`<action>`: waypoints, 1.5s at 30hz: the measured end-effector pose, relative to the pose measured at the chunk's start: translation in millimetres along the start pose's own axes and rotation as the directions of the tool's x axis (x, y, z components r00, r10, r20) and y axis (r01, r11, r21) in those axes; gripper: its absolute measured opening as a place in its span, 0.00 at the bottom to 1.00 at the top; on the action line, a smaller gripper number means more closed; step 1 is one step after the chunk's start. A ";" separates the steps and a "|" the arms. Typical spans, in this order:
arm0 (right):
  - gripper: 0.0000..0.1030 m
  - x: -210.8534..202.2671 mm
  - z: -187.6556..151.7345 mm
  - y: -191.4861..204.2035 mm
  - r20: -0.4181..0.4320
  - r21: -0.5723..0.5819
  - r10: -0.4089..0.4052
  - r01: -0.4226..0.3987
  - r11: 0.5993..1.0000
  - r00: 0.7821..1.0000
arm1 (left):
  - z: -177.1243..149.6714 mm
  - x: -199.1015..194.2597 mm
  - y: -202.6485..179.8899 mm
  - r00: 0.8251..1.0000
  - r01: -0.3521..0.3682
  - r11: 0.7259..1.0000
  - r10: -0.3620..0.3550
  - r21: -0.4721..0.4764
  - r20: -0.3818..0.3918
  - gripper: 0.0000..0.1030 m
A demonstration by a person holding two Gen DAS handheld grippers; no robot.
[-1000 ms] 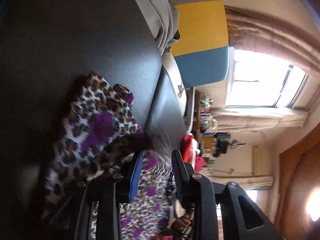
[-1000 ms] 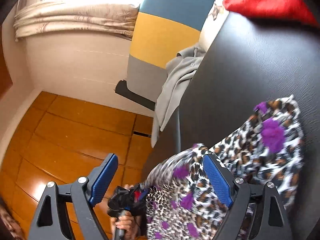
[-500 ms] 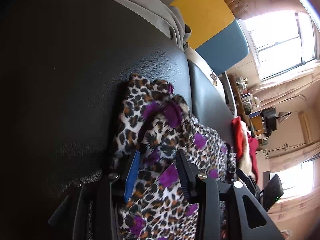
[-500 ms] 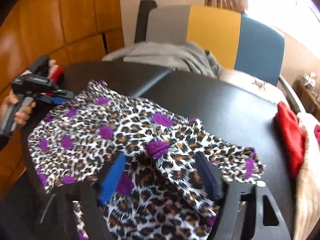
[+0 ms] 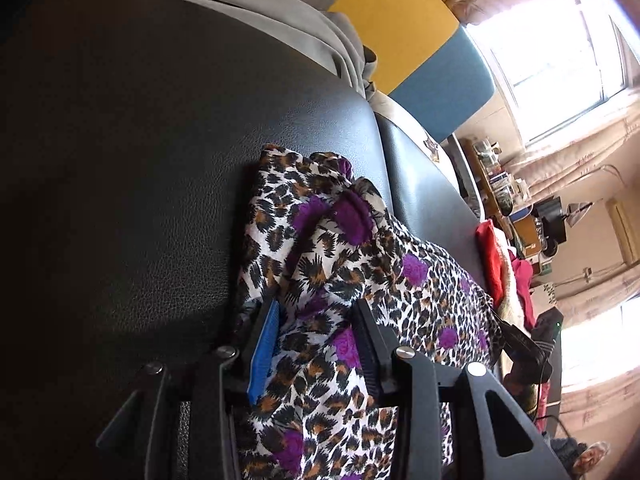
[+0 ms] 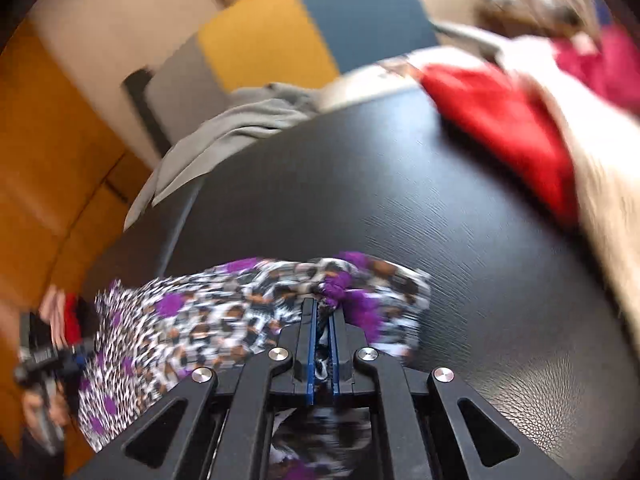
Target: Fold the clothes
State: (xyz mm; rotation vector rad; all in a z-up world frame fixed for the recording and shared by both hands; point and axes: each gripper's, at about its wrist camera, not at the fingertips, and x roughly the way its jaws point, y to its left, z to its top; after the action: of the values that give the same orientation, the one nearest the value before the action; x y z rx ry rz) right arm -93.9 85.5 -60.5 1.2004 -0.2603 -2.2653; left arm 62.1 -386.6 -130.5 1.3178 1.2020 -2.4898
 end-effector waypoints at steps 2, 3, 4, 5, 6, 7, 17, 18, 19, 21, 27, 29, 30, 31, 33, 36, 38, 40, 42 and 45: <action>0.05 2.0 1.9 -22.7 0.006 0.100 0.018 -0.018 0.995 1.000 | 0.3 0.0 -1.3 1.000 -0.007 1.000 0.007 0.001 -0.002 0.36; 0.05 0.6 1.8 -28.0 0.008 0.127 0.037 -0.037 0.991 0.999 | 1.0 -0.4 -1.4 1.000 -0.010 1.000 0.010 -0.002 -0.004 0.36; 0.06 -2.5 0.8 -28.9 0.009 0.138 0.063 -0.064 0.988 0.998 | 1.7 -0.7 -1.4 1.000 -0.013 1.000 0.013 -0.006 -0.007 0.36; 0.08 -5.5 -0.1 -29.9 0.011 0.150 0.089 -0.090 0.985 0.996 | 2.3 -1.6 -0.7 1.000 -0.015 1.000 0.015 -0.011 -0.009 0.36; 0.11 -8.6 -1.1 -30.8 0.013 0.161 0.115 -0.116 0.980 0.993 | 2.4 -2.7 -0.4 1.000 -0.018 1.000 0.018 -0.017 -0.009 0.36; 0.12 -11.7 -2.0 -31.8 0.015 0.172 0.141 -0.142 0.975 0.990 | 2.1 -3.7 -0.6 1.000 -0.021 1.000 0.021 -0.022 -0.008 0.36; 0.35 -15.3 -8.5 -10.4 -0.034 0.073 0.151 -0.148 0.986 0.988 | -19.3 -22.1 -30.1 0.994 -0.099 0.990 0.093 0.102 0.058 0.37; 0.35 -11.3 -4.5 -12.5 -0.032 0.112 0.193 -0.188 0.976 0.981 | -20.7 -20.8 -31.7 0.993 -0.110 0.988 0.104 0.111 0.054 0.37; 0.37 -7.0 -1.0 -16.9 -0.026 0.160 0.230 -0.223 0.962 0.973 | -21.0 -19.4 -31.9 0.993 -0.114 0.987 0.109 0.112 0.050 0.37; 0.41 1.1 4.2 -21.1 -0.015 0.193 0.237 -0.230 0.954 0.971 | -20.7 -16.3 -31.1 0.993 -0.117 0.988 0.113 0.105 0.040 0.37; 0.06 5.5 16.3 -0.1 -0.002 0.068 0.088 -0.088 0.994 0.996 | -22.8 -10.5 -31.1 0.988 -0.152 0.978 0.148 0.146 0.036 0.37; 0.06 -10.8 25.5 16.8 0.063 -0.033 0.023 -0.021 0.999 0.998 | -24.7 -8.7 -29.3 0.986 -0.164 0.974 0.161 0.153 0.033 0.37; 0.06 -15.4 30.1 23.9 0.086 -0.086 -0.023 0.030 0.996 0.996 | -25.7 -8.9 -27.2 0.987 -0.161 0.976 0.157 0.150 0.035 0.37; 0.06 -13.5 33.9 26.3 0.082 -0.127 -0.076 0.086 0.988 0.994 | -26.6 -9.6 -25.6 0.988 -0.155 0.977 0.151 0.146 0.039 0.37; 0.06 5.2 36.3 17.0 0.015 -0.146 -0.152 0.153 0.977 0.988 | -28.7 -11.7 -24.0 0.988 -0.153 0.978 0.148 0.143 0.046 0.37; 0.14 14.5 31.3 4.9 -0.031 -0.153 -0.196 0.189 0.970 0.980 | -31.5 -19.5 -25.8 0.983 -0.178 0.975 0.169 0.134 0.074 0.37; 0.21 -2.2 30.4 1.8 0.016 -0.126 -0.201 0.201 0.971 0.979 | -33.3 -26.4 -28.2 0.979 -0.189 0.973 0.176 0.134 0.100 0.37; 0.31 -24.9 26.6 10.8 0.055 -0.121 -0.143 0.149 0.981 0.988 | -37.3 -36.0 -38.0 0.978 -0.176 0.973 0.156 0.152 0.138 0.37; 0.38 -45.9 18.3 24.5 0.070 -0.136 -0.058 0.067 0.988 0.996 | -45.6 -38.5 -51.8 0.980 -0.160 0.967 0.132 0.200 0.146 0.37; 0.40 -56.8 -14.3 50.8 -0.018 -0.201 0.066 -0.068 0.977 0.998 | -62.6 -33.9 -69.3 0.983 -0.165 0.944 0.133 0.286 0.130 0.37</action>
State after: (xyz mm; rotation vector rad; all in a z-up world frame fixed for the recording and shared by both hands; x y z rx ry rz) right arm -37.6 76.5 -8.0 1.0824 -0.0635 -2.1673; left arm 97.3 -306.1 -84.2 1.2561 0.6973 -2.6640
